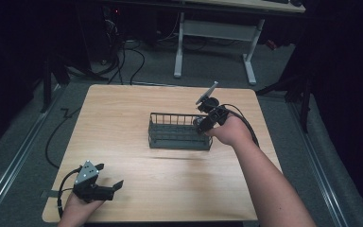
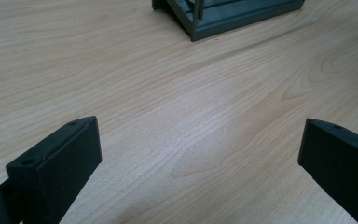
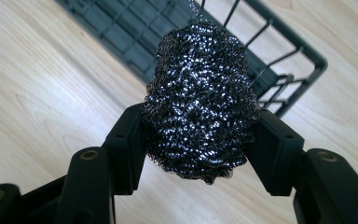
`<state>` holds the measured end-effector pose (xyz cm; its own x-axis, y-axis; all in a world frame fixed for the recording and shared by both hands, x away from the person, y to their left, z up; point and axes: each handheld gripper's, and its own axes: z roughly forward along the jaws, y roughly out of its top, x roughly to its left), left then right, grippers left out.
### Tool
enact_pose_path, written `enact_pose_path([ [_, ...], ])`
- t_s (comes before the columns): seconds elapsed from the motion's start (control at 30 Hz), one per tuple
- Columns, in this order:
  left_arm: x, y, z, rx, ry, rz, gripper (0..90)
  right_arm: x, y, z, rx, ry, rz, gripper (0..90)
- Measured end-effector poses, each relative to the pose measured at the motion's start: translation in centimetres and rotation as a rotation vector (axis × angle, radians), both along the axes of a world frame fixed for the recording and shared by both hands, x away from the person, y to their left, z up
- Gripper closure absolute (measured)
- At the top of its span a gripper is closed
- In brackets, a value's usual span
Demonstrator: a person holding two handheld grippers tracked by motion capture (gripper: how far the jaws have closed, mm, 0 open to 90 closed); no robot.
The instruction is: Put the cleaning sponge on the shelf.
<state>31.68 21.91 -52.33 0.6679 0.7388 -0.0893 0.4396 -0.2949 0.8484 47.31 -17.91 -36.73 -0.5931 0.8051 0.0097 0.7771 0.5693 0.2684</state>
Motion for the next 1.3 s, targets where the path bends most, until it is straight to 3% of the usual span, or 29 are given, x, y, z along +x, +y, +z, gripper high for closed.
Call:
enact_pose_path([
  [0.1, 0.1, -0.3, 0.1, 0.017, -0.009, -0.022, 0.0, 0.6, 0.4, -0.1, 0.003, -0.002, 0.002, 42.8],
  [0.53, 0.0, 0.0, 0.2, -0.022, 0.000, -0.008, 0.0, 2.8, 0.6, -2.7, -0.016, 0.043, -0.046, 42.0],
  [0.63, -0.1, -0.4, 0.2, 0.000, -0.005, -0.031, 0.0, 3.3, 0.7, -3.0, -0.030, 0.048, -0.052, 41.9],
  [0.9, 0.0, -0.5, 0.2, 0.001, -0.005, -0.035, 0.0, 4.5, 1.2, -4.6, -0.076, 0.065, -0.060, 41.8],
  [1.03, 0.0, -0.4, 0.2, -0.002, -0.007, -0.026, 0.0, 4.9, 1.5, -5.6, -0.066, 0.075, -0.072, 41.1],
  [1.17, -0.1, -0.4, 0.3, 0.006, -0.010, -0.029, 0.0, 5.0, 1.9, -6.2, -0.062, 0.084, -0.069, 38.3],
  [1.3, 0.0, -0.4, 0.3, 0.008, -0.015, -0.032, 0.0, 5.0, 1.8, -5.9, -0.051, 0.076, -0.093, 28.9],
])
